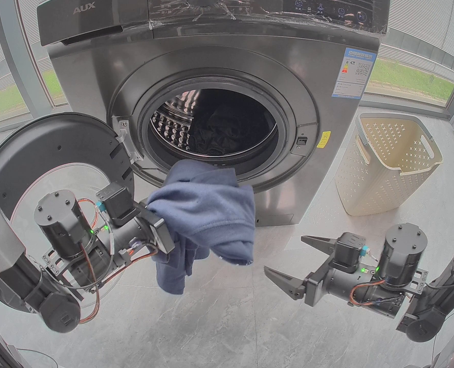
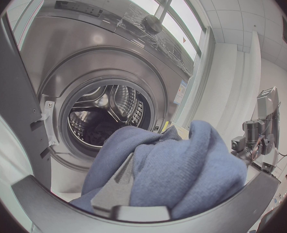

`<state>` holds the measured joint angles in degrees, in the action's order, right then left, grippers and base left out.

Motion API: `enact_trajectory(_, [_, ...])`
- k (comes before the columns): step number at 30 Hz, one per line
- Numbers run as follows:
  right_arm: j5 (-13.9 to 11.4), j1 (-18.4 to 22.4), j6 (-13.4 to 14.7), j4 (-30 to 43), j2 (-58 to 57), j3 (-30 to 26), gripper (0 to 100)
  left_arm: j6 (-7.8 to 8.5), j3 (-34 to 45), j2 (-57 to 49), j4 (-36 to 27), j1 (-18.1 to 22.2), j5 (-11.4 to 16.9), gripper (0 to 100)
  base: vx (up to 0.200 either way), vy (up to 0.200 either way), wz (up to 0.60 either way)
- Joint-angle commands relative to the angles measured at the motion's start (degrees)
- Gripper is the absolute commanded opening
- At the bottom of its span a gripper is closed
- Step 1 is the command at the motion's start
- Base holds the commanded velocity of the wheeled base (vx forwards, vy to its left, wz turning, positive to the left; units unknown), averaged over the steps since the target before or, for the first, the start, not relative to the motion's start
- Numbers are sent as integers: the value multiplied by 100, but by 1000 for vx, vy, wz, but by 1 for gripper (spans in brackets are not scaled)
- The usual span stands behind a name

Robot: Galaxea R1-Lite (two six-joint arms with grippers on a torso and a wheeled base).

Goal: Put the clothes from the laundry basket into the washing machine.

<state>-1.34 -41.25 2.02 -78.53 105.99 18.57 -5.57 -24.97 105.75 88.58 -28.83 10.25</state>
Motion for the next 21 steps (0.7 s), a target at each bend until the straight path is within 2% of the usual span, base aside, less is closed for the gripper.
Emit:
enact_trajectory(1, [-50,302,-35,-48,-394,-477,100,56,572,-503,10,-70,12,0,0,0,0])
enact_trajectory(6, [-59,548,-27,-48,-386,-406,100,-76,748,-521,10,-52,29,0,0,0,0])
enact_trajectory(11, [-42,575,-9,-57,-342,-371,100,-5,836,-468,10,-79,12,0,0,0,0])
enact_trajectory(17, [-50,689,-18,-101,-280,-362,100,-23,862,-450,10,-105,21,0,0,0,0])
enact_trajectory(21, [-50,733,-18,-259,-271,-371,100,-5,827,-442,10,-158,12,0,200,0,0])
